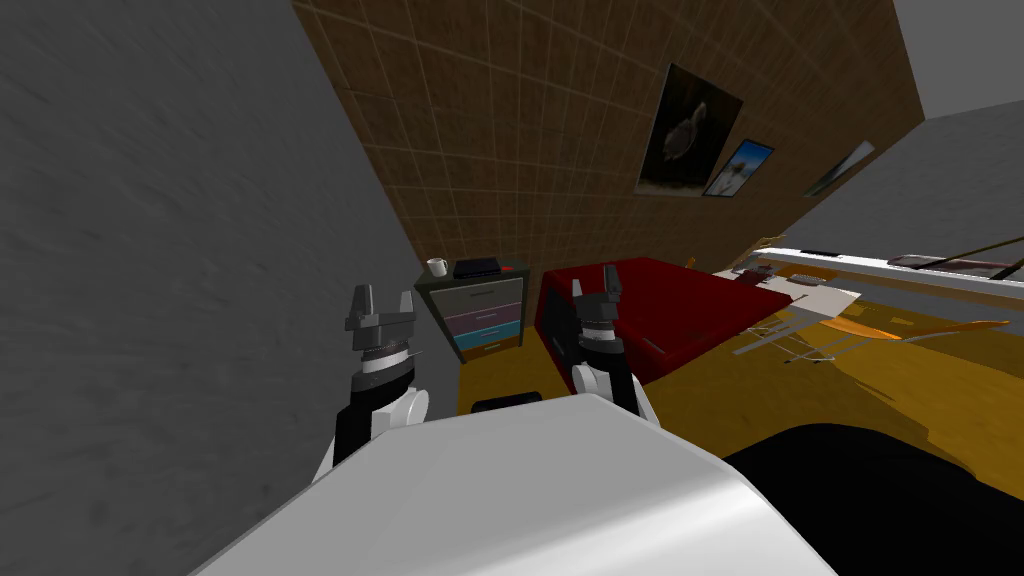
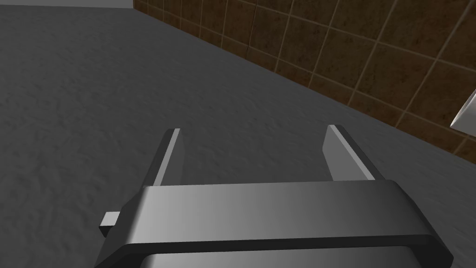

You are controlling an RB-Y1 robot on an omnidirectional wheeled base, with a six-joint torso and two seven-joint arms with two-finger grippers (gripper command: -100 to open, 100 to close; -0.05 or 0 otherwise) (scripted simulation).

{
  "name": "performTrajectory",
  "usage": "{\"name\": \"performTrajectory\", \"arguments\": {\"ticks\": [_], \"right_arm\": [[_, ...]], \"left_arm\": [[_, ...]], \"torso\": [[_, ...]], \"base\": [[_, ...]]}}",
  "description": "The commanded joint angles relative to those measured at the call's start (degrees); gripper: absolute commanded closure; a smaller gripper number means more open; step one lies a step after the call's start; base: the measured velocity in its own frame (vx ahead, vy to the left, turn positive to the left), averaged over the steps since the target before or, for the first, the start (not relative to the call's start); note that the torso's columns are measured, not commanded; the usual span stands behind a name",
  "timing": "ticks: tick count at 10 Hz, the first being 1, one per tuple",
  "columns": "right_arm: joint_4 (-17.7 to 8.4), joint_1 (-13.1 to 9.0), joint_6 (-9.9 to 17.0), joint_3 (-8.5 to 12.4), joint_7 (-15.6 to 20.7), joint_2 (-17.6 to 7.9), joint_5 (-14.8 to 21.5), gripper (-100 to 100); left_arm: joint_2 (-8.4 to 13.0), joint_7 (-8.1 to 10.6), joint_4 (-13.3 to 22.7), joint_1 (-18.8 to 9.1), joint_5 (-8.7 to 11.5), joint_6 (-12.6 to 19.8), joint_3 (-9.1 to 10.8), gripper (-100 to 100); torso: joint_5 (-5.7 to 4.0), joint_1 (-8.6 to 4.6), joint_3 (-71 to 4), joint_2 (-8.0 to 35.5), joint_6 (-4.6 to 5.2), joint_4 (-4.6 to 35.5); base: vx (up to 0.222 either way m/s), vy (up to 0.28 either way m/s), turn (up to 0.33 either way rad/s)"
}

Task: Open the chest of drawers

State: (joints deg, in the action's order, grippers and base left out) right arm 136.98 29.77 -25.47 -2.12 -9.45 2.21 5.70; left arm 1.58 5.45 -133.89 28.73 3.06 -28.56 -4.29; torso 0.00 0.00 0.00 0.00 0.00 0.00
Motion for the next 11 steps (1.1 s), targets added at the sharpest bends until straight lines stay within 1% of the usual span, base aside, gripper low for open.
{"name": "performTrajectory", "arguments": {"ticks": [1, 3, 9, 10, 11], "right_arm": [[0.00, 0.00, 0.00, 0.00, 0.00, 0.00, 0.00, 0], [0.01, 0.00, 0.00, 0.00, 0.00, 0.00, 0.00, 0], [0.02, 0.00, -0.01, 0.00, 0.00, 0.00, 0.00, 0], [0.02, 0.00, -0.01, 0.00, 0.00, 0.00, 0.00, 0], [0.00, 0.01, 0.00, 0.00, 0.00, 0.00, 0.00, 0]], "left_arm": [[0.00, 0.00, 0.00, 0.00, 0.00, 0.00, 0.00, 0], [0.00, 0.00, -0.01, 0.00, 0.00, 0.00, 0.00, 0], [0.00, 0.00, -0.02, 0.00, 0.00, -0.01, 0.00, 0], [2.51, 0.08, 0.08, -0.08, 0.34, 1.07, 0.21, -100], [3.38, 0.13, 0.14, -0.13, 0.56, 1.74, 0.34, -100]], "torso": [[0.00, 0.00, -4.67, 2.32, 0.00, 2.35], [0.00, 0.00, -20.14, 10.03, 0.00, 10.06], [0.00, 0.00, -70.73, 35.39, 0.00, 35.37], [0.00, 0.00, -79.19, 39.62, 0.00, 39.60], [-0.01, -0.05, -83.18, 41.46, 0.00, 41.47]], "base": [[0.000, 0.000, 0.000], [0.000, 0.000, 0.000], [0.000, 0.000, 0.000], [0.034, -0.023, 0.030], [0.064, -0.045, 0.036]]}}
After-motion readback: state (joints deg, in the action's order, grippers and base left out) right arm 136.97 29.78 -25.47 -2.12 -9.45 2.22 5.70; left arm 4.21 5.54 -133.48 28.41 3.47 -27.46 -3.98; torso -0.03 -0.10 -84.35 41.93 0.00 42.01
